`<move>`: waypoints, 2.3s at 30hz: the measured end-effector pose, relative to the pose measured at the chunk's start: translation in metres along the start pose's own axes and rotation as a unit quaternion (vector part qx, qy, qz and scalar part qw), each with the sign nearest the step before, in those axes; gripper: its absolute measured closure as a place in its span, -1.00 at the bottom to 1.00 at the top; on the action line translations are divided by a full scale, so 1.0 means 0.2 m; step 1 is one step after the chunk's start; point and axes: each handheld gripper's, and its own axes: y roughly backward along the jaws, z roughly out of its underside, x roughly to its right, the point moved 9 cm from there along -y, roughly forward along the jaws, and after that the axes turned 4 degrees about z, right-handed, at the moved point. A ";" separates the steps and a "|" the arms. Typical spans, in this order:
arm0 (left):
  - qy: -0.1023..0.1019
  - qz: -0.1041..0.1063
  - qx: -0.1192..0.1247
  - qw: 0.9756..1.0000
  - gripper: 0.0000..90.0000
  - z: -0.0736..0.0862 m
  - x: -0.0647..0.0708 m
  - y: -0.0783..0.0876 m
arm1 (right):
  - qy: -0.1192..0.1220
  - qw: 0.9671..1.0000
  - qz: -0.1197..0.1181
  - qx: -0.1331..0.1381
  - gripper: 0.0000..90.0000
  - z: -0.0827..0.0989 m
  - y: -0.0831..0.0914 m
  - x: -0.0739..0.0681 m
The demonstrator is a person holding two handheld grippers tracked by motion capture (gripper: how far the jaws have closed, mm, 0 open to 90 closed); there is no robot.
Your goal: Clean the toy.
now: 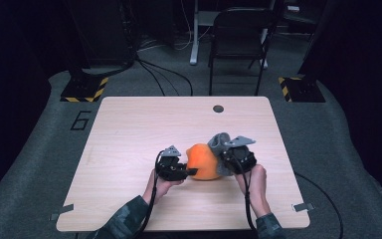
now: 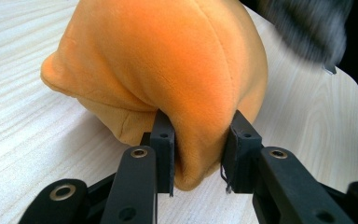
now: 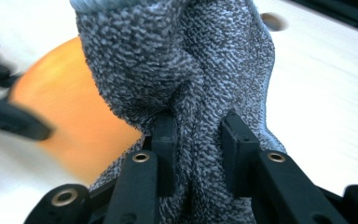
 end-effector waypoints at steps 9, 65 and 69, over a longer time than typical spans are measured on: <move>-0.009 -0.002 -0.003 1.000 0.39 0.00 -0.01 -0.02 | 0.021 0.999 -0.006 -0.031 0.59 0.08 -0.16 -0.07; -0.343 -0.122 0.009 0.931 0.46 0.05 -0.07 -0.07 | -0.018 1.000 -0.018 -0.008 0.58 0.04 -0.12 0.05; -0.338 -0.121 0.011 0.933 0.46 0.05 -0.08 -0.07 | -0.040 0.999 0.015 -0.014 0.58 0.08 -0.04 0.19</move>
